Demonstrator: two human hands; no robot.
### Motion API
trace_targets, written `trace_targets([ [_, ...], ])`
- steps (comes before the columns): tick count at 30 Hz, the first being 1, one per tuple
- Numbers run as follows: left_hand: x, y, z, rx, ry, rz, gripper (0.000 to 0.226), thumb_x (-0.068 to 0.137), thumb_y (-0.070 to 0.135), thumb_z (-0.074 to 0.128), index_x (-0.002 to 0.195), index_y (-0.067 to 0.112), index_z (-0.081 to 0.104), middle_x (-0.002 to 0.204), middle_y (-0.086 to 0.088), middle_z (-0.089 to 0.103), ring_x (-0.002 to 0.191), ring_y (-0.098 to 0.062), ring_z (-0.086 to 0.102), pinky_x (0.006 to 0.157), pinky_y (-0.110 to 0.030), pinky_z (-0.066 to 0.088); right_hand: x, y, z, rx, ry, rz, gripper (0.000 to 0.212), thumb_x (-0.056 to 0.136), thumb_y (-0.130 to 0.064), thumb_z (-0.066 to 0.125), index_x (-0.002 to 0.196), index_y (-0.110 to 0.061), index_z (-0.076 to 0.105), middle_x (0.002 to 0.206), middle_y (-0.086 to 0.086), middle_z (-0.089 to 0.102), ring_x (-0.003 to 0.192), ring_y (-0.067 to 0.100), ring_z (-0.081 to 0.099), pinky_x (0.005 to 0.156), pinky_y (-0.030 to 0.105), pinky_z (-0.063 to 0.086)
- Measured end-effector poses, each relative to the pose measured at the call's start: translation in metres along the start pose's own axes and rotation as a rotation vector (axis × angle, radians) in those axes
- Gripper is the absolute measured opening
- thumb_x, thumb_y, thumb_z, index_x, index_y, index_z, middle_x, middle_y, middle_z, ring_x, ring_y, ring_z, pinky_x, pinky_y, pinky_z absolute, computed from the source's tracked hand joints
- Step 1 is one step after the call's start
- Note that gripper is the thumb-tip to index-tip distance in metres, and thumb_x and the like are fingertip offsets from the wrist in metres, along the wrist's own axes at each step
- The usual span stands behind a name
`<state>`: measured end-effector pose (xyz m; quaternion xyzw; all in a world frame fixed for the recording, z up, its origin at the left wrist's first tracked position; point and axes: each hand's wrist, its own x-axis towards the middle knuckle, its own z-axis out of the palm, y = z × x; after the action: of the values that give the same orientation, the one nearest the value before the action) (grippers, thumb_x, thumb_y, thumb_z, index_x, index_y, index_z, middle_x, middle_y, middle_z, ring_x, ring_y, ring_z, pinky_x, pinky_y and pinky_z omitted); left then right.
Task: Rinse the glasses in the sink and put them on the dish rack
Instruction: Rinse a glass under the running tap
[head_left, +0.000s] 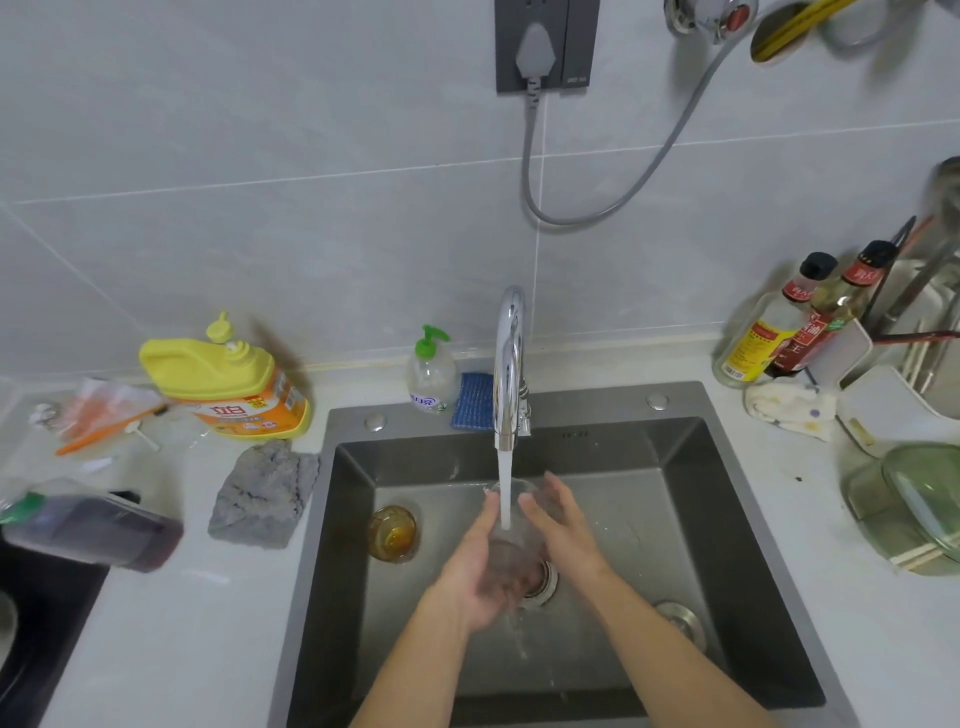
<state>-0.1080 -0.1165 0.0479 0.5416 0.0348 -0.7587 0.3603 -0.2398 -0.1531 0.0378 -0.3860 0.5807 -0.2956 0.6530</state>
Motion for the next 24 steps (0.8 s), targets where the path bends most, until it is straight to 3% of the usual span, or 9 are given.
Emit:
trace_targets([
  [3, -0.01, 0.004, -0.006, 0.121, 0.027, 0.029, 0.062, 0.094, 0.06, 0.065, 0.122, 0.006, 0.072, 0.095, -0.018, 0.076, 0.061, -0.024, 0.067, 0.054, -0.028, 0.052, 0.002, -0.001, 0.004, -0.01, 0.005, -0.017, 0.013, 0.091, -0.022, 0.076, 0.098, -0.017, 0.065, 0.105, 0.002, 0.069, 0.095, 0.019, 0.064, 0.088, 0.04, 0.053],
  [5, -0.012, 0.004, -0.005, 0.107, 0.083, 0.121, 0.045, 0.099, 0.047, 0.064, 0.121, 0.009, 0.074, 0.095, -0.015, 0.08, 0.067, -0.026, 0.074, 0.069, -0.034, 0.059, 0.002, 0.003, 0.007, -0.102, 0.051, -0.072, 0.021, 0.088, -0.01, 0.078, 0.076, -0.014, 0.061, 0.076, 0.001, 0.068, 0.074, 0.017, 0.061, 0.071, 0.028, 0.052],
  [7, -0.008, 0.003, -0.005, 0.108, 0.156, 0.204, 0.043, 0.102, 0.046, 0.06, 0.122, 0.01, 0.073, 0.1, -0.016, 0.08, 0.081, -0.029, 0.079, 0.086, -0.042, 0.06, -0.006, 0.001, 0.013, -0.176, 0.008, -0.104, 0.026, 0.089, -0.011, 0.077, 0.068, -0.016, 0.062, 0.065, -0.004, 0.067, 0.066, 0.015, 0.06, 0.062, 0.022, 0.05],
  [12, -0.009, 0.006, -0.003, 0.109, 0.196, 0.211, 0.056, 0.1, 0.057, 0.056, 0.114, 0.007, 0.076, 0.104, -0.017, 0.08, 0.097, -0.032, 0.077, 0.086, -0.042, 0.059, -0.02, -0.015, 0.003, -0.515, -0.366, -0.118, 0.036, 0.097, -0.058, 0.059, 0.097, -0.029, 0.081, 0.091, -0.013, 0.08, 0.079, -0.003, 0.072, 0.077, 0.018, 0.054],
  [14, -0.007, 0.005, 0.0, 0.028, 0.206, 0.191, 0.057, 0.096, 0.058, 0.062, 0.106, 0.003, 0.077, 0.099, -0.018, 0.08, 0.091, -0.031, 0.077, 0.087, -0.043, 0.058, -0.02, -0.021, 0.004, -0.651, -0.426, -0.155, 0.034, 0.099, -0.055, 0.058, 0.097, -0.028, 0.08, 0.089, -0.018, 0.079, 0.083, -0.006, 0.072, 0.085, 0.021, 0.056],
  [17, -0.007, 0.002, 0.003, -0.071, 0.18, 0.217, 0.049, 0.091, 0.053, 0.069, 0.095, 0.006, 0.081, 0.094, -0.017, 0.08, 0.078, -0.026, 0.077, 0.078, -0.04, 0.057, -0.019, -0.031, 0.02, -0.583, -0.349, -0.115, 0.032, 0.102, -0.044, 0.058, 0.092, -0.022, 0.08, 0.079, -0.015, 0.077, 0.076, -0.007, 0.071, 0.088, 0.026, 0.059],
  [20, -0.008, 0.005, 0.001, -0.139, 0.176, 0.234, 0.037, 0.088, 0.041, 0.076, 0.088, 0.004, 0.081, 0.098, -0.021, 0.079, 0.085, -0.028, 0.078, 0.081, -0.04, 0.057, -0.018, -0.031, 0.021, -0.444, -0.407, -0.033, 0.034, 0.103, -0.046, 0.054, 0.116, -0.024, 0.077, 0.108, -0.009, 0.078, 0.1, -0.001, 0.071, 0.094, 0.026, 0.057],
  [22, -0.012, 0.012, 0.002, -0.127, 0.195, 0.201, 0.039, 0.09, 0.037, 0.078, 0.096, -0.002, 0.076, 0.094, -0.022, 0.079, 0.09, -0.033, 0.076, 0.087, -0.044, 0.057, -0.019, -0.024, 0.015, -0.574, -0.546, -0.024, 0.034, 0.099, -0.053, 0.056, 0.13, -0.042, 0.066, 0.126, -0.016, 0.071, 0.121, 0.0, 0.062, 0.112, 0.034, 0.044],
  [24, -0.012, 0.014, 0.002, -0.101, 0.183, 0.178, 0.042, 0.091, 0.041, 0.076, 0.097, -0.001, 0.074, 0.089, -0.021, 0.079, 0.083, -0.032, 0.074, 0.086, -0.043, 0.059, -0.012, -0.018, 0.009, -0.907, -0.529, -0.1, 0.033, 0.098, -0.054, 0.053, 0.129, -0.049, 0.062, 0.124, -0.015, 0.071, 0.128, 0.005, 0.055, 0.126, 0.054, 0.0],
])
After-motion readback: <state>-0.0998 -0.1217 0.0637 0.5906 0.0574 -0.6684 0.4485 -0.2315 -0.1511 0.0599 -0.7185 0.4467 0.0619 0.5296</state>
